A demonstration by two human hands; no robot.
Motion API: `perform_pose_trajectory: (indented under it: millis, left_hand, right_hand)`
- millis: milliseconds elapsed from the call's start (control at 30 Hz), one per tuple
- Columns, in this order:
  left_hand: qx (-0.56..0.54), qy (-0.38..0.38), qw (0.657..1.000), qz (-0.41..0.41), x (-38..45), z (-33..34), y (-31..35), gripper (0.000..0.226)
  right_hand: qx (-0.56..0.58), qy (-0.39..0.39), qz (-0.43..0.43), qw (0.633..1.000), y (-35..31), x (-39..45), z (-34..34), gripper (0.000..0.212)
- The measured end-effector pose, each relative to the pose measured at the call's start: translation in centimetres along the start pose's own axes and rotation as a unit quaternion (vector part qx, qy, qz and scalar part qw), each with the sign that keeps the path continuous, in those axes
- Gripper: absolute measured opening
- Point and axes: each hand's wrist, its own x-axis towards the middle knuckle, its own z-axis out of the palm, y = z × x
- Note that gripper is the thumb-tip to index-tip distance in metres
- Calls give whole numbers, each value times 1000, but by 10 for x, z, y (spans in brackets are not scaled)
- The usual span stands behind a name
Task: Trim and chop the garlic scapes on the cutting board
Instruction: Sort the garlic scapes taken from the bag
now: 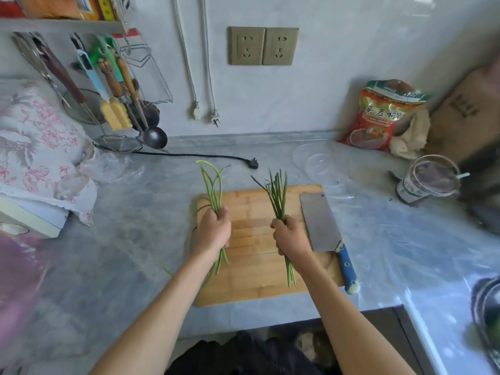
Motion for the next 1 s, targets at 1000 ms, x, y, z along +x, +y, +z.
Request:
perform_pose_trajectory:
  millis: [1000]
  left_hand:
    - [238, -50, 965, 98, -64, 106, -11, 14]
  right_hand:
    - [-217, -35, -38, 975, 47, 18, -96, 23]
